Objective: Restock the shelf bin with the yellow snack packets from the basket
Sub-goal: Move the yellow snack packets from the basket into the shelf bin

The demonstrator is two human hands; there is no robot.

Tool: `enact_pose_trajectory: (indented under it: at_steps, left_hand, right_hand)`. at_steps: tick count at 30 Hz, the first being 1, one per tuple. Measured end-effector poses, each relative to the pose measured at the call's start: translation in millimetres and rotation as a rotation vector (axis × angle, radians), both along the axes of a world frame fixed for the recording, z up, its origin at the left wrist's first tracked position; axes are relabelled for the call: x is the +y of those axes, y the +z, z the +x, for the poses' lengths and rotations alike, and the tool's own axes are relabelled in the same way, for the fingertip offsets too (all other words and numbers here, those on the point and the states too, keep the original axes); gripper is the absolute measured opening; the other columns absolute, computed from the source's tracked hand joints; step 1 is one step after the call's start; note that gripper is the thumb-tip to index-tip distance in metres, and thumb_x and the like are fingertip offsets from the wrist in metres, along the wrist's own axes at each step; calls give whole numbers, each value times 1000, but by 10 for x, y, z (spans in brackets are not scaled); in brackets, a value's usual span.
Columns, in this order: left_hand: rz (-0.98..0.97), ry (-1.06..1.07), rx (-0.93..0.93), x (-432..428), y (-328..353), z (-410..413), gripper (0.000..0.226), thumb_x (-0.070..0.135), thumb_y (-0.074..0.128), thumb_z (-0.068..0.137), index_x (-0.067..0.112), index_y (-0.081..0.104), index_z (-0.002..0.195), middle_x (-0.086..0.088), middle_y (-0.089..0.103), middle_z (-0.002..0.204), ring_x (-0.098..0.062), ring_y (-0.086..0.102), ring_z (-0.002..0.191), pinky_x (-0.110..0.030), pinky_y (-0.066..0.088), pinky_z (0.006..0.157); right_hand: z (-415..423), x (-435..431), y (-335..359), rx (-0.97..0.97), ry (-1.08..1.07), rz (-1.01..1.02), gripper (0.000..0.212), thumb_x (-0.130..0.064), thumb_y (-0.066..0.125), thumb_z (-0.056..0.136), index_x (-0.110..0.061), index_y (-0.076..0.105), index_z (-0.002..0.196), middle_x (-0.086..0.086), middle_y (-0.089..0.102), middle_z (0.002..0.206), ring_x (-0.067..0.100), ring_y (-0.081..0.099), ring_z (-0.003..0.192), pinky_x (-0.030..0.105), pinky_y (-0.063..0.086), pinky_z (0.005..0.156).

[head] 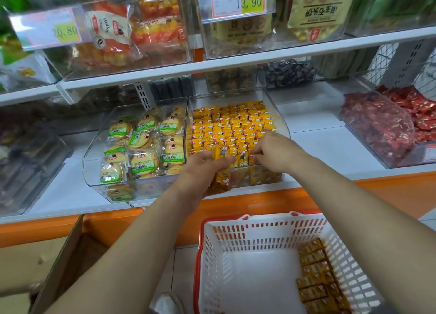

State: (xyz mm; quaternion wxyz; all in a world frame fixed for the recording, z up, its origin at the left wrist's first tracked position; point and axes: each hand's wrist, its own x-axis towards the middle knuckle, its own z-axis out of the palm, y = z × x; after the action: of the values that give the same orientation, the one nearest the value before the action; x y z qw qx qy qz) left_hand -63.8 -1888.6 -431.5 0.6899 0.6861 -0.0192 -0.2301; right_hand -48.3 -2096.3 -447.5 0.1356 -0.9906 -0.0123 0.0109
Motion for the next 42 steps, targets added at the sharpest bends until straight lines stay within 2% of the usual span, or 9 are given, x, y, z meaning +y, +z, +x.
enact_pose_trajectory:
  at_steps: [4,8,12,20,23,26,32,36,42]
  left_hand:
    - [12,5,-18,16,23,-42,29,23,73,91,28,57,114,-11,78,105,-30,77,87,-36,62,62]
    - [-41,-11,9,-6,6,-41,48,17,72,92,21,48,133,-20,73,112,-25,77,82,-36,63,65]
    - [-17,-114,-52,-94,-19,-28,27,3,69,92,10,65,118,-21,72,112,-40,70,107,-48,59,93]
    - [97,-79,-269,-137,-74,68,14,14,70,94,16,71,108,-8,75,101,-27,73,92,-33,63,79]
    - [553,65,-587,-53,-166,208,24,24,73,92,23,67,116,9,70,96,-10,69,89,-20,57,69]
    - [721,14,-704,-13,-272,264,30,26,73,92,21,67,121,9,66,102,-12,64,97,-26,52,77]
    - [829,-123,-704,-75,-409,278,33,35,69,94,26,64,125,13,63,99,-16,65,99,-39,58,86]
    - [734,-63,-656,-76,-402,346,24,27,68,95,23,66,119,12,66,97,-16,65,94,-42,59,83]
    - [663,57,-636,-204,-193,778,19,16,63,96,23,69,113,9,64,94,-7,57,69,-20,44,52]
  right_hand:
    - [-42,-41,96,9,8,54,29,-31,55,99,-15,74,83,0,59,83,20,50,90,36,50,86]
    - [-154,42,255,-193,-33,475,15,-32,58,97,-25,71,102,-9,67,100,8,63,91,27,53,74]
    - [-227,153,253,22,-22,874,35,-36,59,98,-31,59,132,-9,67,112,8,65,99,22,53,70]
    - [-150,14,221,-172,-85,1204,26,-21,75,87,-35,65,106,1,65,104,16,68,87,30,57,67]
    - [-92,-5,167,-342,-133,1022,26,-20,74,87,-34,58,102,-5,63,101,15,69,77,34,60,72]
    - [-61,1,80,-370,-38,714,27,-18,74,86,-31,60,104,-11,58,102,15,68,76,30,55,69]
    - [7,0,-32,-214,106,191,36,-32,74,87,-37,62,121,-4,59,120,14,53,100,34,47,85]
    - [-19,-12,-81,-151,121,151,33,-38,64,93,-38,61,125,-5,59,129,18,54,116,39,49,94]
    - [-106,10,-268,-211,163,57,28,-42,49,99,-37,65,121,-11,58,114,17,49,111,40,47,92]
